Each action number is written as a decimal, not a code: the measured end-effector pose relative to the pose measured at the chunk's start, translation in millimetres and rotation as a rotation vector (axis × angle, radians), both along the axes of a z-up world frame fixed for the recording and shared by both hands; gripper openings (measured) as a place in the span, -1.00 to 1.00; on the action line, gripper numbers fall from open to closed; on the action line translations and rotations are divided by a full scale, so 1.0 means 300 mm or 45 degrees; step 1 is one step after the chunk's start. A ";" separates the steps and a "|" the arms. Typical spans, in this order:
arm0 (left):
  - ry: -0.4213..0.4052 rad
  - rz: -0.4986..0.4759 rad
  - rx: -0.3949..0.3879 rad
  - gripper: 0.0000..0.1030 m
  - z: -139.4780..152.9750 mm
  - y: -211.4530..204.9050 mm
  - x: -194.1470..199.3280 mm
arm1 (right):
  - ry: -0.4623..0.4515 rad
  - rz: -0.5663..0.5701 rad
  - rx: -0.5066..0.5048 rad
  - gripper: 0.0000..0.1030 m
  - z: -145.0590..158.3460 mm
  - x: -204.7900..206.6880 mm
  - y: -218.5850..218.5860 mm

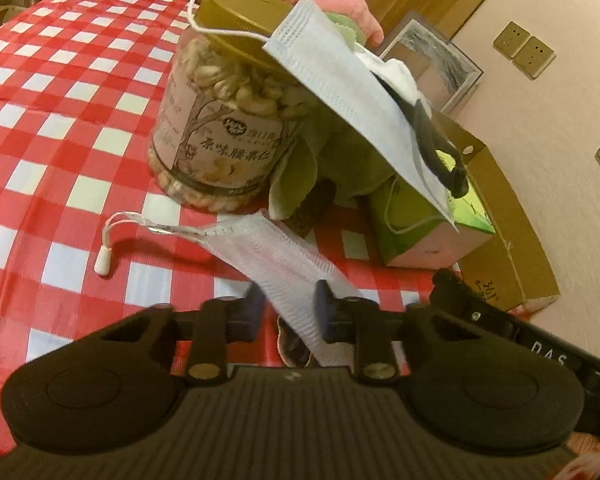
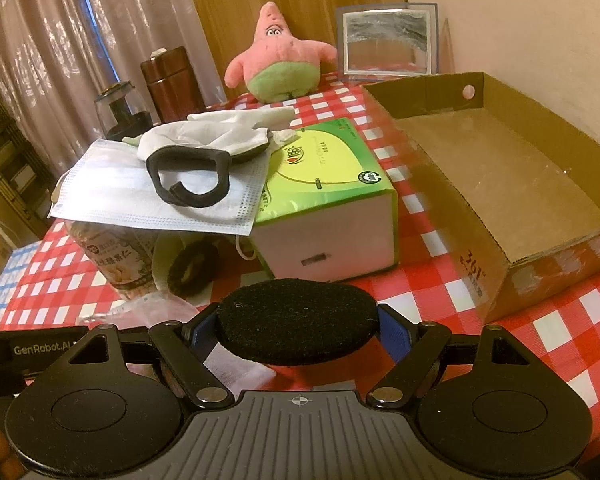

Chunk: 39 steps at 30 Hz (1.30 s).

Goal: Organize soft objects
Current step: 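Close the left gripper on the white mesh drawstring bag and lift, then carry the bag into the cardboard box and open the left gripper while the right carries the sponge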

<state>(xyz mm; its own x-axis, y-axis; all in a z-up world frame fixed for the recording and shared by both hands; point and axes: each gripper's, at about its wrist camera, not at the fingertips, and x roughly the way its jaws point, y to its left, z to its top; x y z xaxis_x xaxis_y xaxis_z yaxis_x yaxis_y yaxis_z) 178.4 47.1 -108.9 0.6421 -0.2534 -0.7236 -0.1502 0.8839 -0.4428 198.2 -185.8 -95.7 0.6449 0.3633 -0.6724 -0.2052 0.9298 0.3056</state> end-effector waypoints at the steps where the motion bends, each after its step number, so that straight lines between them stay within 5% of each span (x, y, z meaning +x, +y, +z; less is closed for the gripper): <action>1: -0.007 -0.002 0.000 -0.82 0.003 0.000 0.000 | -0.001 0.000 0.000 0.56 0.001 0.001 0.000; 12: -0.118 -0.001 0.008 -1.00 0.130 0.006 -0.047 | -0.063 -0.010 0.013 0.56 0.060 -0.028 -0.009; 22: -0.249 -0.071 -0.015 -1.00 0.326 -0.069 -0.093 | -0.155 -0.088 0.109 0.56 0.226 -0.068 -0.111; 31: -0.342 -0.241 -0.044 -1.00 0.453 -0.261 0.014 | -0.275 -0.227 0.069 0.56 0.362 -0.032 -0.331; 39: -0.360 -0.398 -0.098 -1.00 0.467 -0.492 0.207 | -0.276 -0.330 -0.048 0.56 0.334 0.054 -0.545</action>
<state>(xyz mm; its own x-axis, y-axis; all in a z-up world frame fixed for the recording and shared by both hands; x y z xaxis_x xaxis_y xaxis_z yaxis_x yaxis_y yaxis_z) 240.6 -100.7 31.1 0.6961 -0.5138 -0.5014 0.2567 0.8304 -0.4946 214.3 -349.4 4.4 0.8420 0.1461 -0.5194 -0.0167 0.9692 0.2456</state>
